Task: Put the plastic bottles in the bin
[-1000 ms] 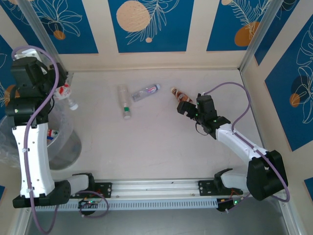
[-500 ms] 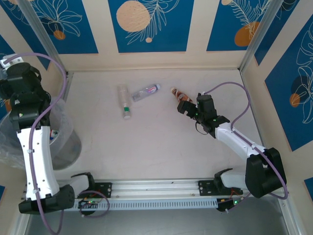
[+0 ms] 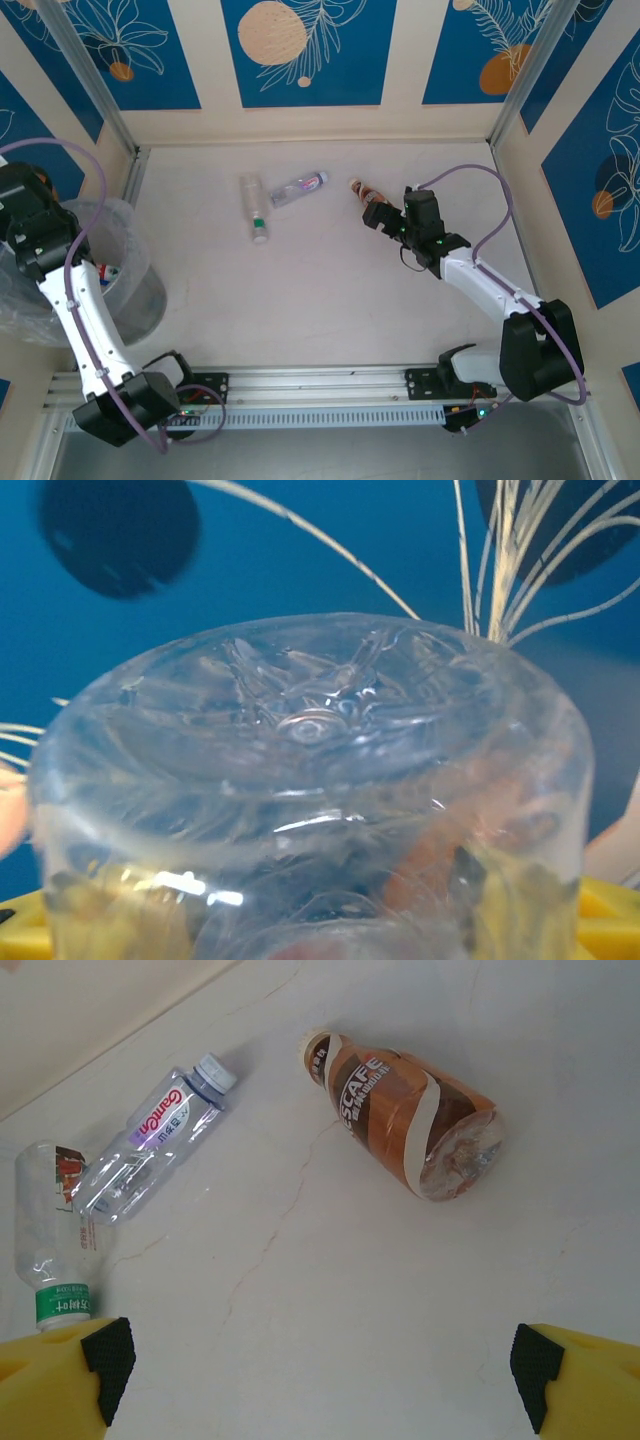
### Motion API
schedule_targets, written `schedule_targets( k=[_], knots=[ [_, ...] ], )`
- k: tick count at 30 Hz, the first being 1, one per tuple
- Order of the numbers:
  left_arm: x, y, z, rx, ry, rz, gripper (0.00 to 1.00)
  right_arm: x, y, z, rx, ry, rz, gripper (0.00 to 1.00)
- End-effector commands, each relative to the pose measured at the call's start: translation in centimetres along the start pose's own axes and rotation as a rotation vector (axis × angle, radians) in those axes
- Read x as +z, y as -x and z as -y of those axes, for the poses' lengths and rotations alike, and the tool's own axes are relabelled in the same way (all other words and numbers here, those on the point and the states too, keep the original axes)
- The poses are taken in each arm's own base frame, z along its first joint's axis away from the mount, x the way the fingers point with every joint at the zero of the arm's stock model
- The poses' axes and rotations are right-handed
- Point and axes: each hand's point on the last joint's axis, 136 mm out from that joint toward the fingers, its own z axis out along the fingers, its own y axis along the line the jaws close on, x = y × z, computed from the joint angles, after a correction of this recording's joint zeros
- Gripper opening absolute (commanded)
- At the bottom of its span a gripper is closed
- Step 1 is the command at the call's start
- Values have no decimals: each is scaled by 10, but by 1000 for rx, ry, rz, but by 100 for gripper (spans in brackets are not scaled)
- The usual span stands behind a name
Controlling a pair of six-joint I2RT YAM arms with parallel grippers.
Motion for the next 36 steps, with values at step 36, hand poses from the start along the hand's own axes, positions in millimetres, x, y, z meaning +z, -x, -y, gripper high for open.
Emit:
schedule_targets(
  k=[36],
  knots=[
    [-15,-26,29,-396,-235,-122,99,-9,4,-4,9,31,7,99]
  ],
)
